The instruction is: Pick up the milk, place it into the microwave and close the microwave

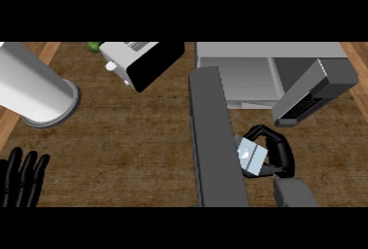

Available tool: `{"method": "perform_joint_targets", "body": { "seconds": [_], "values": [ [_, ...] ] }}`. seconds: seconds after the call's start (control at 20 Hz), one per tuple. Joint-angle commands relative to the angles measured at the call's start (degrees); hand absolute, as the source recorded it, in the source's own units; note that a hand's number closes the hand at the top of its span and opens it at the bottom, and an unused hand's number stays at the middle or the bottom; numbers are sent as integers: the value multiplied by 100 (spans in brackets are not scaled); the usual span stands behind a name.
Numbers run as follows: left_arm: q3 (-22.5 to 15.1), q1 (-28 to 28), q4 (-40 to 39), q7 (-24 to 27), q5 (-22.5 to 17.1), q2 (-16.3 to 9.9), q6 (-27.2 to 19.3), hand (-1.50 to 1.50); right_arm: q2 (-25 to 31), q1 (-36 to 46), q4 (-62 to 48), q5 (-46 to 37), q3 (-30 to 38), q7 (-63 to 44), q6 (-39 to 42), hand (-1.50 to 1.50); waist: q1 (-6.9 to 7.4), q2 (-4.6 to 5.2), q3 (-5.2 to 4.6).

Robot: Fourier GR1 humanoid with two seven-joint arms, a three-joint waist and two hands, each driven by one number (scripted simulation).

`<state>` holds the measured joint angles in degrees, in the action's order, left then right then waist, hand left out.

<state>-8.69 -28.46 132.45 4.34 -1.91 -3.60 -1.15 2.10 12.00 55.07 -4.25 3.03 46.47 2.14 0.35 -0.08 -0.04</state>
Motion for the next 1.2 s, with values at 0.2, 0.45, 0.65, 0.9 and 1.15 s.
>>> {"method": "perform_joint_targets", "body": {
  "seconds": [0.2, 0.45, 0.65, 0.9, 1.15],
  "values": [
    [221, -45, -99, 81, -203, -63, 171, -150, -171, 1518, -686, -572, 43, -1203, -1452, 150, 57, 15, 3],
    [258, 169, -197, -62, -236, -107, 236, -150, 112, 2644, -2139, -644, 497, -1178, -1786, 150, 125, 50, 9],
    [142, 15, -57, -6, -203, -37, 248, -150, 283, 3206, -2890, -759, 678, -982, -2176, 150, 173, 56, 10],
    [453, 374, -336, 1, -557, -186, 437, -150, 715, 3943, -3742, -829, 937, -1107, -2525, 150, 340, 143, 15],
    [197, 444, -566, 198, -147, -50, 337, -150, 982, 4163, -4021, -848, 1156, -1065, -3325, 150, 426, 214, 22]
  ]
}}
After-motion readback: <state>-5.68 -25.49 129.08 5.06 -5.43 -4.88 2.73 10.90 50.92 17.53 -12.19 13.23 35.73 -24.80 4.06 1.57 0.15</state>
